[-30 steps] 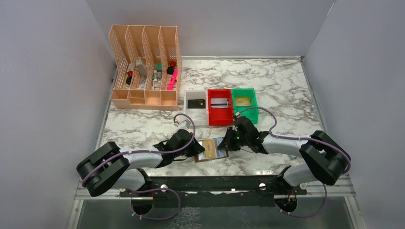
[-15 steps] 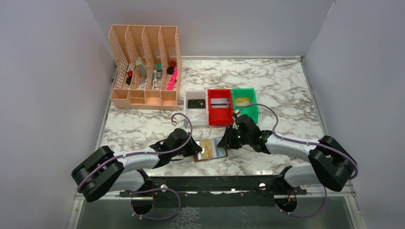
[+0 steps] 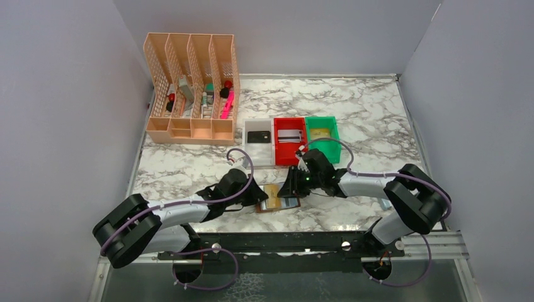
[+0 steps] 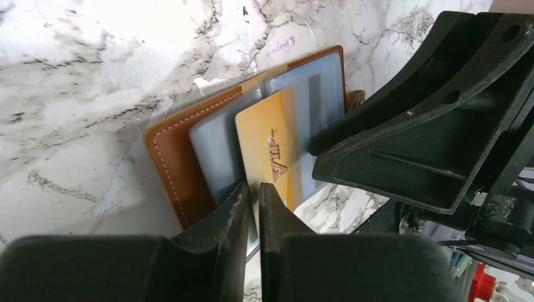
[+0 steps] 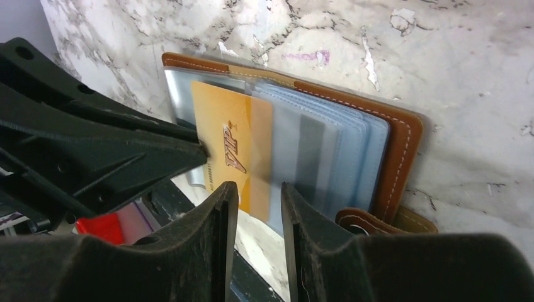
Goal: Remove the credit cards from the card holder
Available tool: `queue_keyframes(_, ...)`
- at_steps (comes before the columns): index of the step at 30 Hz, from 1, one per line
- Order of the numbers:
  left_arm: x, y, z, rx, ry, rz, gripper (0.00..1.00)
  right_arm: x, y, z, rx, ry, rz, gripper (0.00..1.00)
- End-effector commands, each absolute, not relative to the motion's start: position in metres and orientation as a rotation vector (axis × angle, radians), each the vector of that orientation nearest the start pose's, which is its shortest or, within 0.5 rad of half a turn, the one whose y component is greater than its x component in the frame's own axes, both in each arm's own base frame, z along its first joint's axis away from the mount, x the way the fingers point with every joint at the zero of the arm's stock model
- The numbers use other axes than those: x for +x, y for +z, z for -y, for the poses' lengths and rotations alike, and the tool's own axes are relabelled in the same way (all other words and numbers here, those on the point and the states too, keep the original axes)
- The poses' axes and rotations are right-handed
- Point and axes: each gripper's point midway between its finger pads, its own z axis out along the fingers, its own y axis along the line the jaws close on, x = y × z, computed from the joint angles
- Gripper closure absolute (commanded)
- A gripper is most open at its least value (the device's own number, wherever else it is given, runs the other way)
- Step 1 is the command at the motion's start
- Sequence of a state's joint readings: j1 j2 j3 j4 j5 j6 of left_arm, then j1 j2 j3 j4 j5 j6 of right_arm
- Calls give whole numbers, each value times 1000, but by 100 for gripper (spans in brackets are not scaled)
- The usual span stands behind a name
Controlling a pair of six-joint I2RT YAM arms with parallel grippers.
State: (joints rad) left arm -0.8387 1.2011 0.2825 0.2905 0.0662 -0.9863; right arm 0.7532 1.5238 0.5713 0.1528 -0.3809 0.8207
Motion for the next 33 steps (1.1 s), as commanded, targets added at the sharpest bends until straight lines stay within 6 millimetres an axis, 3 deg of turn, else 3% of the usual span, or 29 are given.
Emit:
queue_keyframes(1, 169, 50, 274, -93, -1126, -2395, 79, 164, -2, -282, -53, 1040, -2744, 63)
queue_keyframes(13, 162, 41, 284, -178, -1253, -2408, 69, 146, -26, -270, 39, 1043, -2811, 66)
queue_keyframes(26, 161, 32, 281, -272, -1270, -2414, 70, 142, -31, -269, 58, 1045, -2826, 72)
queue_keyframes(29, 161, 35, 280, -270, -1272, -2401, 77, 142, -32, -269, 60, 1044, -2826, 73)
queue_keyframes(33, 163, 38, 278, -259, -1269, -2378, 98, 144, -30, -269, 62, 1035, -2823, 73)
